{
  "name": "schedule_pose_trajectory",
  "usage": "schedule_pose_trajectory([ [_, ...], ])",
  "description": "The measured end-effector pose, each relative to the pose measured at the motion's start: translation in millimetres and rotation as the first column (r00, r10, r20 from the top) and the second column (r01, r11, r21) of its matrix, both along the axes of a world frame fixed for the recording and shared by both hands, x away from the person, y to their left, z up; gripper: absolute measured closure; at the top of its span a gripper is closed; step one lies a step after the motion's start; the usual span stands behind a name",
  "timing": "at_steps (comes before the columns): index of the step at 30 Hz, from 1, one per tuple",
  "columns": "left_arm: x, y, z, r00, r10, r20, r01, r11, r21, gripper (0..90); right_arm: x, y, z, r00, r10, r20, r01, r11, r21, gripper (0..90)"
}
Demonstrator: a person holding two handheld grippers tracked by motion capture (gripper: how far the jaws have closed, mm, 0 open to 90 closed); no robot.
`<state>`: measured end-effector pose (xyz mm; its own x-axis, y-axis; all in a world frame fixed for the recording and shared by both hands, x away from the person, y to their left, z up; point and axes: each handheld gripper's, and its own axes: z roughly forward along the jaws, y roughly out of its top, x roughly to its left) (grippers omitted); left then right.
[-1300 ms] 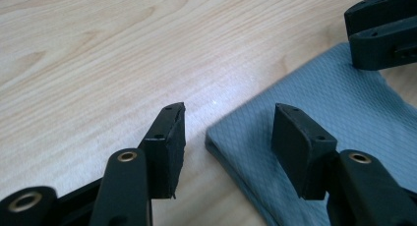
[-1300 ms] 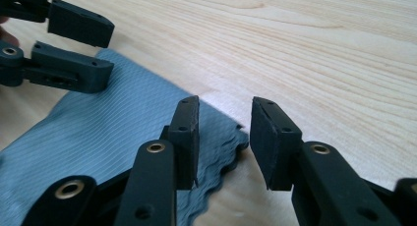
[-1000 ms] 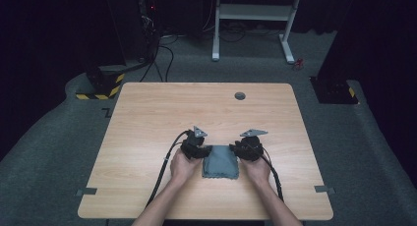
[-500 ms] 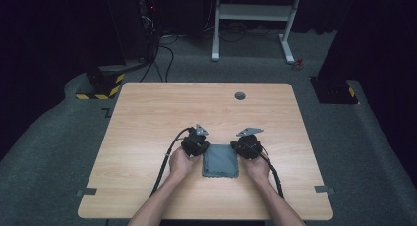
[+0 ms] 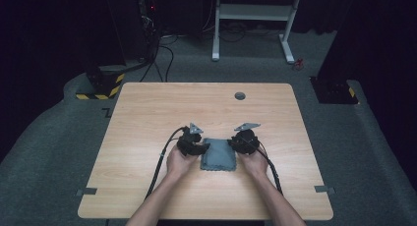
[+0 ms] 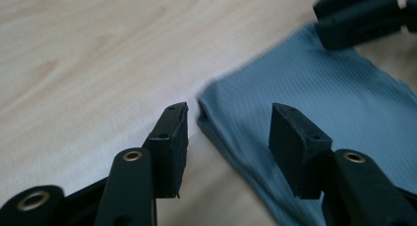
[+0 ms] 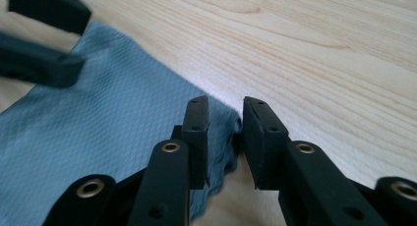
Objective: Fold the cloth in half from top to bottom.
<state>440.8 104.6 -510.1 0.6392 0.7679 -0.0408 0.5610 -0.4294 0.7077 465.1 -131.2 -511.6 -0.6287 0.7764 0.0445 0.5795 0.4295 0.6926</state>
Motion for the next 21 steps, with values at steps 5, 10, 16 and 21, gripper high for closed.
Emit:
schedule_pose_trajectory([
  [5, -19.2, 6.5, -1.3, 0.9999, -0.007, -0.008, 0.007, 0.9991, 0.041, 48.4, -14.9, -4.4, -1.7, 0.9999, 0.011, 0.007, -0.011, 1.000, -0.001, 71.4],
  [10, -29.0, 15.8, -2.2, 1.0000, -0.009, -0.004, 0.009, 0.9983, 0.057, 46.3, -26.3, -14.6, -2.2, 0.9998, 0.012, 0.013, -0.012, 1.000, 0.001, 69.8],
  [16, -43.4, 38.0, 1.6, 0.9998, 0.012, 0.016, -0.010, 0.9964, -0.084, 43.6, -42.5, -38.8, 6.1, 0.9992, -0.018, 0.035, 0.016, 0.998, 0.056, 65.5],
  [21, -58.0, 61.1, 1.1, 0.9948, 0.084, 0.058, -0.079, 0.9928, -0.091, 43.2, -59.4, -64.1, 7.3, 0.9961, -0.062, 0.064, 0.057, 0.996, 0.070, 63.0],
])
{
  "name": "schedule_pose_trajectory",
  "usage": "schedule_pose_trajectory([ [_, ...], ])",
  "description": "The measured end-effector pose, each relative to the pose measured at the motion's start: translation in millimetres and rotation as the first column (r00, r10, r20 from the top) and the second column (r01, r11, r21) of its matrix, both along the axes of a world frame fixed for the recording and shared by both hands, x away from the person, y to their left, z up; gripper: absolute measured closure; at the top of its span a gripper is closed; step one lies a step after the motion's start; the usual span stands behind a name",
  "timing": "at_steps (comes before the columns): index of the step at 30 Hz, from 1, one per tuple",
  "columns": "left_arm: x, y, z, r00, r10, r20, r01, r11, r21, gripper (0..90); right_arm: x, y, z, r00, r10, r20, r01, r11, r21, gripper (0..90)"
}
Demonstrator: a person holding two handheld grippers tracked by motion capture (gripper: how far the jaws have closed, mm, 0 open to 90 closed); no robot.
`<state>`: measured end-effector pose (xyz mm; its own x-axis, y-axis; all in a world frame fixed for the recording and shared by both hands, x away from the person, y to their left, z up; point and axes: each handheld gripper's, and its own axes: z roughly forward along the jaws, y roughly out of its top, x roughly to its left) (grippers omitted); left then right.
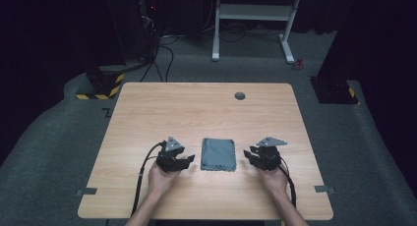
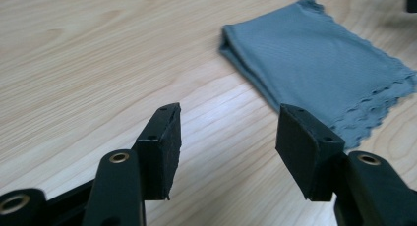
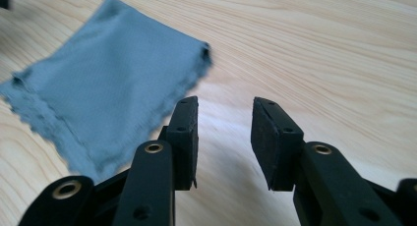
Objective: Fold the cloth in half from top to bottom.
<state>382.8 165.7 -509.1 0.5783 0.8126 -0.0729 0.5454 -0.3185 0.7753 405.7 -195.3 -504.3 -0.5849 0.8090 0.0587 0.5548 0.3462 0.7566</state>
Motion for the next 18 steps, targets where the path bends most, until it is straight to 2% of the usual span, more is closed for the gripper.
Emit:
schedule_pose_trajectory([
  [4, -7.5, 18.6, -4.7, 0.9977, 0.063, 0.027, -0.064, 0.9966, 0.051, 42.4, -7.8, -15.9, -3.5, 0.9991, -0.040, 0.014, 0.040, 0.999, -0.023, 60.8],
  [7, -12.9, 31.3, -9.1, 0.9933, 0.113, 0.024, -0.114, 0.9927, 0.040, 42.2, -12.7, -29.3, -10.3, 0.9960, -0.087, 0.019, 0.088, 0.995, -0.054, 59.9],
  [11, -21.4, 48.0, -11.6, 0.9853, 0.167, 0.034, -0.168, 0.9857, 0.017, 42.2, -17.8, -43.7, -15.3, 0.9925, -0.122, 0.013, 0.122, 0.991, -0.045, 58.8],
  [14, -24.5, 54.6, -13.4, 0.9821, 0.186, 0.029, -0.186, 0.9826, -0.008, 42.0, -21.8, -50.5, -16.5, 0.9908, -0.135, 0.016, 0.135, 0.990, -0.041, 58.1],
  [16, -25.1, 57.1, -15.9, 0.9804, 0.196, 0.021, -0.196, 0.9807, -0.006, 42.0, -22.7, -51.9, -17.5, 0.9899, -0.141, 0.013, 0.142, 0.989, -0.044, 57.7],
  [18, -24.9, 57.9, -17.5, 0.9796, 0.200, 0.018, -0.200, 0.9795, 0.019, 41.7, -22.8, -52.5, -17.6, 0.9897, -0.141, 0.020, 0.142, 0.988, -0.053, 57.6],
])
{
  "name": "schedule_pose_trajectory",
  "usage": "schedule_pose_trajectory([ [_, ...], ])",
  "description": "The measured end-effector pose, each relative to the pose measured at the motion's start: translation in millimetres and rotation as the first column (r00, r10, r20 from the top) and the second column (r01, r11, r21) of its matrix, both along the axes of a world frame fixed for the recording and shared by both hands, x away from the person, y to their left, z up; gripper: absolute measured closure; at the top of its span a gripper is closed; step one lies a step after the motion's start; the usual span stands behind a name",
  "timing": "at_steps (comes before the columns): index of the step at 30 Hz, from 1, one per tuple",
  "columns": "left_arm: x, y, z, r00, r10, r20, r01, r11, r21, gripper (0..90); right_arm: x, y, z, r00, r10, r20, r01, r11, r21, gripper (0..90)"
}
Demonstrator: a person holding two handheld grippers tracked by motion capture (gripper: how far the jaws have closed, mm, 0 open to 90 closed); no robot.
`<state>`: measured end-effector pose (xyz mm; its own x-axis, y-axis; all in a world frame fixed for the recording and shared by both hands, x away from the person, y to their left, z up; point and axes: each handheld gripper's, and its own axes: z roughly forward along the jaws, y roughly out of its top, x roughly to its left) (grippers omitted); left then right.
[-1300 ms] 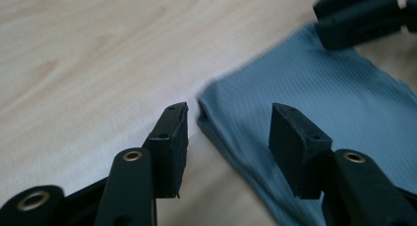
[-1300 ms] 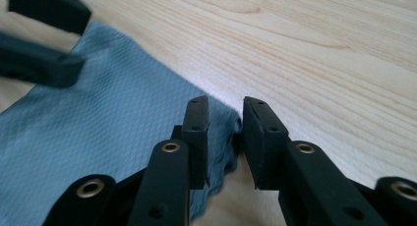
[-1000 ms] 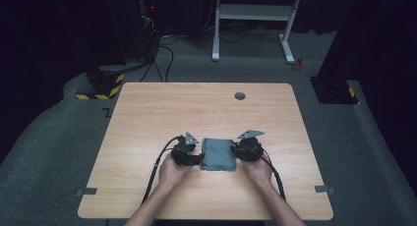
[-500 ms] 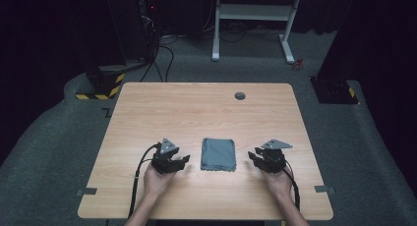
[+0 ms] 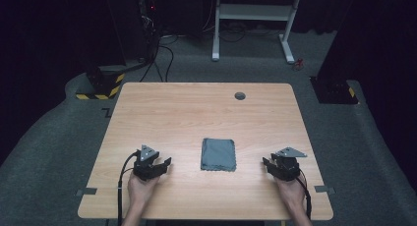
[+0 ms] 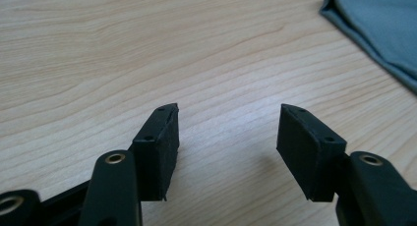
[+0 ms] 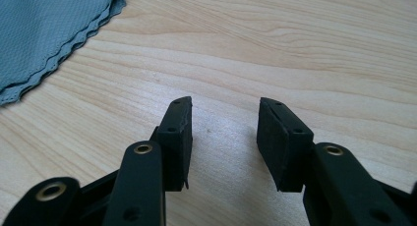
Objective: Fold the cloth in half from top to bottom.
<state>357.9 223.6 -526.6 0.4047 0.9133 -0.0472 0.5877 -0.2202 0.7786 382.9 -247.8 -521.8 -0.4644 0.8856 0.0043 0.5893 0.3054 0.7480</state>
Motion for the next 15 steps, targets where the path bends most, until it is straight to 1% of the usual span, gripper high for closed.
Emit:
schedule_pose_trajectory([
  [1, 0.3, 0.7, 0.0, 1.0000, 0.001, 0.001, -0.001, 1.0000, 0.005, 41.3, -0.2, 0.3, 0.0, 1.0000, -0.004, -0.004, 0.004, 1.000, 0.002, 57.4],
  [3, 0.1, 0.8, -0.1, 0.9999, 0.009, 0.009, -0.009, 1.0000, -0.002, 41.2, -0.4, 0.9, -0.2, 0.9999, -0.007, -0.008, 0.007, 1.000, -0.010, 56.4],
  [6, 1.0, 1.1, -0.6, 0.9999, 0.013, -0.006, -0.013, 0.9997, 0.021, 40.3, -2.3, 2.4, -0.4, 1.0000, -0.002, 0.004, 0.002, 0.999, -0.033, 54.9],
  [8, 1.7, 0.8, -0.9, 0.9998, 0.014, -0.014, -0.013, 0.9995, 0.028, 39.7, -2.8, 1.3, -0.5, 1.0000, -0.001, 0.000, 0.001, 1.000, -0.029, 52.7],
  [10, 1.6, 0.1, -1.0, 0.9998, 0.011, -0.014, -0.011, 0.9994, 0.034, 38.9, -3.5, 0.8, -0.4, 0.9999, -0.011, -0.009, 0.011, 1.000, -0.023, 49.0],
  [12, 1.3, -1.5, -1.0, 0.9999, 0.008, -0.014, -0.008, 0.9988, 0.049, 38.1, -3.2, -0.5, -0.6, 0.9999, -0.013, -0.008, 0.013, 1.000, -0.026, 44.8],
  [13, 1.3, -2.5, -1.1, 1.0000, 0.006, -0.008, -0.006, 0.9980, 0.062, 37.9, -3.3, -0.8, -0.6, 0.9998, -0.017, -0.009, 0.016, 1.000, -0.027, 43.6],
  [15, 1.2, -3.1, -1.2, 0.9999, 0.009, -0.012, -0.008, 0.9981, 0.061, 35.7, -3.5, -0.9, -0.7, 0.9996, -0.024, -0.012, 0.024, 0.999, -0.026, 42.2],
])
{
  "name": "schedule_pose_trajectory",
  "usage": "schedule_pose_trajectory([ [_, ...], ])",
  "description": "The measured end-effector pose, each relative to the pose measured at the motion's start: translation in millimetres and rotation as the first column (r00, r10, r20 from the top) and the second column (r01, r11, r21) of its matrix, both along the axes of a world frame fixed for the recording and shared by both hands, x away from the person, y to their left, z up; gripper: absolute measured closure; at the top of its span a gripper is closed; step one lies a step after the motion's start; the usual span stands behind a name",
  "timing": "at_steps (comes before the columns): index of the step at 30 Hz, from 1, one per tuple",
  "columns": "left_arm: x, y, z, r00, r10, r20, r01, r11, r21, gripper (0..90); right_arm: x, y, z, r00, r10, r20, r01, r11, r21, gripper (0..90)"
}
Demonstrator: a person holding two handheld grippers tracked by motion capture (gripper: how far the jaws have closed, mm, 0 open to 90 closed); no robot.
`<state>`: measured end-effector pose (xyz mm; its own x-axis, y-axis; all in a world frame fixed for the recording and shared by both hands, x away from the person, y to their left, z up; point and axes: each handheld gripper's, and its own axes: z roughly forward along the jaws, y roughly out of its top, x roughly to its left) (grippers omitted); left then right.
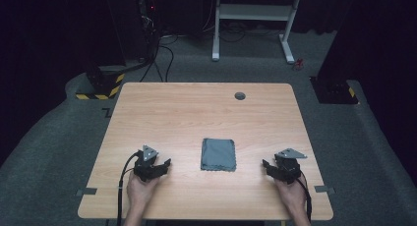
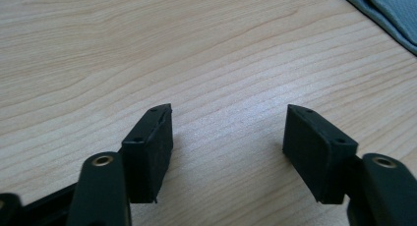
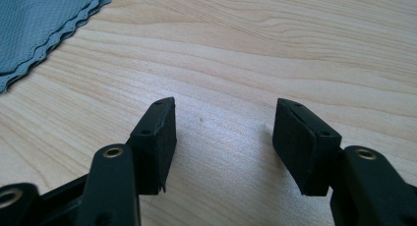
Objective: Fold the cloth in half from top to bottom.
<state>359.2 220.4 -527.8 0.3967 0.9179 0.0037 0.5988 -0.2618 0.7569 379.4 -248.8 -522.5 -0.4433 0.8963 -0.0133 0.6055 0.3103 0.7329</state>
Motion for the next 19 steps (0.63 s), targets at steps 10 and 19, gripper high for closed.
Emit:
schedule_pose_trajectory([
  [10, -0.2, -1.2, -0.2, 1.0000, -0.005, -0.004, 0.004, 1.0000, -0.004, 32.1, -0.1, 0.1, -0.1, 1.0000, -0.004, -0.002, 0.004, 1.000, 0.003, 41.9],
  [19, -0.6, -1.8, -0.2, 0.9998, -0.018, -0.005, 0.018, 0.9998, -0.002, 31.2, -0.1, 0.1, -0.1, 1.0000, -0.004, -0.002, 0.004, 1.000, 0.002, 41.9],
])
